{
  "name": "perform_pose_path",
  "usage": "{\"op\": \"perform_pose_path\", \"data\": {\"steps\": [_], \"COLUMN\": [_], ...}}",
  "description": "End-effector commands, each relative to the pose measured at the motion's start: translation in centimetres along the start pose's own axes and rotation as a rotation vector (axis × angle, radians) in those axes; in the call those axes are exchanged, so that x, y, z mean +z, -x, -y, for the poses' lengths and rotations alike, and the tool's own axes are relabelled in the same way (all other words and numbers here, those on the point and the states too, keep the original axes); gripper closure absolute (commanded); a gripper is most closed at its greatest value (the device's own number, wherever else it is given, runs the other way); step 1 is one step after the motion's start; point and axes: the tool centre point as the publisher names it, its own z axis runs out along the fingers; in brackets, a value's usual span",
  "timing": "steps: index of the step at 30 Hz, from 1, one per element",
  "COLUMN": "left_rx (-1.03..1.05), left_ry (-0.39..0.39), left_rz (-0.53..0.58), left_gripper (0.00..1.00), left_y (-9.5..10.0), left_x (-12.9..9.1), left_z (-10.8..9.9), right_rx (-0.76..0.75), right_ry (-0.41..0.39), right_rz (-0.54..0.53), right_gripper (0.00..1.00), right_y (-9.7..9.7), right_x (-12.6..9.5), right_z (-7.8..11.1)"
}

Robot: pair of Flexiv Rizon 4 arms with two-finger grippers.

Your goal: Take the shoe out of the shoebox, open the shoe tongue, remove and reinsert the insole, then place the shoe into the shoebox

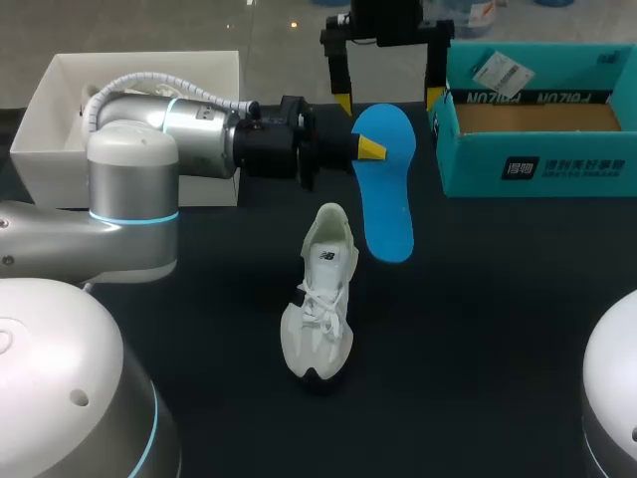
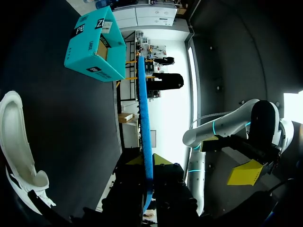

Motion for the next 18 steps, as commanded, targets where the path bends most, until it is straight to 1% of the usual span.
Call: {"op": "perform_pose_path", "data": {"steps": [1, 2, 3, 4, 8, 10, 12, 15, 18], "left_rx": [0.001, 0.001, 0.002, 0.002, 0.000, 0.000, -0.001, -0.002, -0.003], "left_ry": [-0.009, -0.014, -0.019, -0.024, -0.036, -0.040, -0.041, -0.041, -0.037], "left_rz": [-0.002, -0.003, -0.005, -0.005, -0.006, -0.006, -0.007, -0.008, -0.009], "left_gripper": [1.00, 1.00, 1.00, 1.00, 1.00, 1.00, 1.00, 1.00, 1.00], "left_y": [0.1, 0.1, 0.0, 0.0, 0.0, 0.1, 0.1, 0.1, 0.1], "left_x": [-0.4, -0.5, -0.7, -0.8, -1.3, -1.4, -1.5, -1.5, -1.5], "left_z": [-0.1, -0.1, 0.0, 0.0, 0.2, 0.2, 0.2, 0.3, 0.3], "right_rx": [0.004, 0.023, 0.049, 0.054, 0.043, 0.034, 0.022, -0.001, -0.027], "right_ry": [0.050, 0.110, 0.158, 0.193, 0.270, 0.324, 0.359, 0.380, 0.384], "right_rz": [-0.150, -0.290, -0.394, -0.460, -0.593, -0.679, -0.760, -0.840, -0.960], "right_gripper": [0.00, 0.00, 0.00, 0.00, 0.00, 0.00, 0.00, 0.00, 0.00], "right_y": [0.0, 0.4, 0.8, 1.1, 2.0, 2.2, 2.3, 2.5, 2.5], "right_x": [0.0, 0.2, 0.3, 0.5, 0.7, 0.5, 0.5, 1.0, 1.5], "right_z": [-0.2, -0.2, -0.2, -0.2, -0.1, 0.2, 0.4, 0.7, 0.9]}}
